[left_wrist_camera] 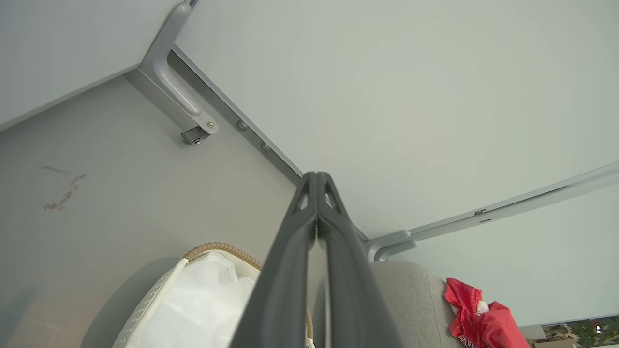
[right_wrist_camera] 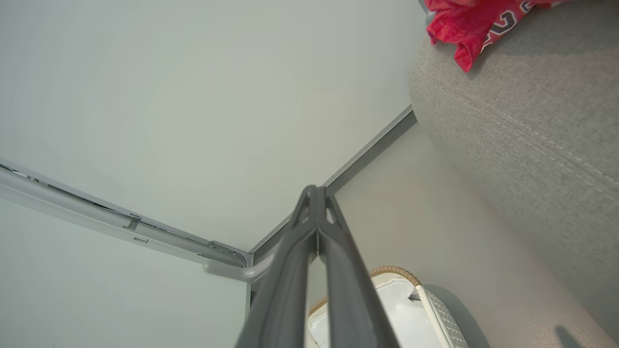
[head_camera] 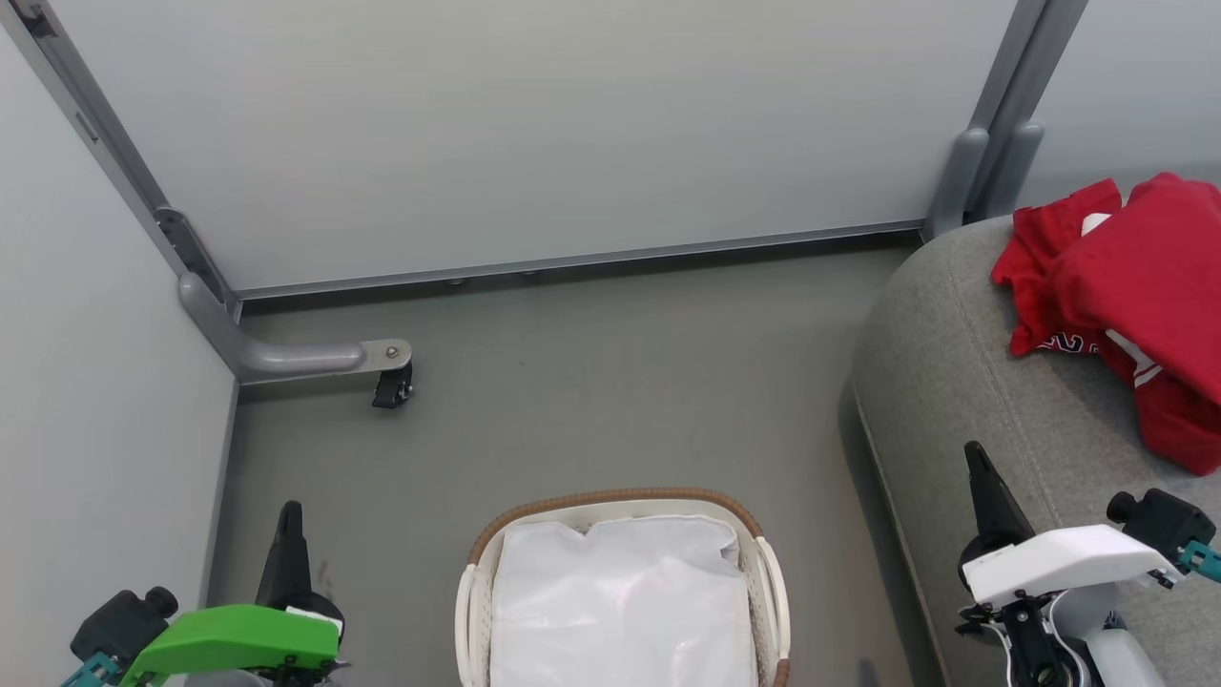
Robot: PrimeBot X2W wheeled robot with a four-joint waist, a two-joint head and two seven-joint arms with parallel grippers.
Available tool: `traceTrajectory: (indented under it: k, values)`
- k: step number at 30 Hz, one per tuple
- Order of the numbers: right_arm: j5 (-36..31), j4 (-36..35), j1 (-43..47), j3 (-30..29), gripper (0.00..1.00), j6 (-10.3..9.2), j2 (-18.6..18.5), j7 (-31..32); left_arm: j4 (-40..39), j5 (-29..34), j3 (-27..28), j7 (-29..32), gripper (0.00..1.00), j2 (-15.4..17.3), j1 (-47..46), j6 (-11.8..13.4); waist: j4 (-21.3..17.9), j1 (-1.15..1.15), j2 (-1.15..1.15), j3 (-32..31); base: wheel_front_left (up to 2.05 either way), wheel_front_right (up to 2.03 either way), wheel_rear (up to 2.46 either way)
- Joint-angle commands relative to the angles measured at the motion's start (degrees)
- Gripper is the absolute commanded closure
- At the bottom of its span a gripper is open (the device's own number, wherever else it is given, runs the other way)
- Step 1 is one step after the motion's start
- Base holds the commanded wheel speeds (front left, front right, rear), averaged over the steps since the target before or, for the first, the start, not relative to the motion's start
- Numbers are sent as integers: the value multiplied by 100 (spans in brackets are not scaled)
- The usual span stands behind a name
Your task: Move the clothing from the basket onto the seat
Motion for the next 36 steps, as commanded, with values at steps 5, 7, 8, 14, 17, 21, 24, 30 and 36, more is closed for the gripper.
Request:
traceTrajectory:
  k: [5, 7, 8, 14, 17, 21, 24, 30, 36]
  values:
    - [461, -109, -18, -65, 100, -3, -40, 110, -98, -407, 76, 111, 100, 65, -192, -31, -8, 0, 0, -9, 0, 0, 0]
    - [596, -118, -17, -79, 100, -3, -41, 142, -104, -523, 94, 140, 100, 66, -205, -32, -10, 0, 0, -12, 0, 0, 0]
    - [666, -124, -16, -88, 100, -3, -41, 164, -106, -579, 103, 163, 100, 67, -211, -33, -12, 0, 0, -14, 0, 0, 0]
    - [1048, -150, -11, -129, 100, -3, -44, 263, -121, -906, 151, 260, 100, 67, -244, -36, -21, 0, 0, -24, 0, 0, 0]
    - [1226, -162, -8, -149, 100, -4, -46, 307, -128, -1053, 174, 306, 100, 67, -258, -36, -25, 0, 0, -29, 0, 0, 0]
    - [1461, -179, -5, -175, 100, -4, -47, 370, -138, -1255, 205, 369, 100, 67, -278, -38, -30, 0, 0, -36, 0, 0, 0]
    - [1640, -190, -2, -195, 100, -4, -48, 413, -145, -1406, 233, 416, 100, 67, -295, -40, -35, 0, 0, -41, 0, 0, 0]
    - [1972, -213, 3, -229, 100, -4, -51, 498, -159, -1677, 283, 499, 100, 66, -330, -43, -44, 0, 0, -51, 0, 0, 0]
    - [2289, -233, 8, -263, 100, -5, -52, 578, -174, -1952, 324, 585, 100, 65, -353, -47, -52, 0, 0, -61, 0, 0, 0]
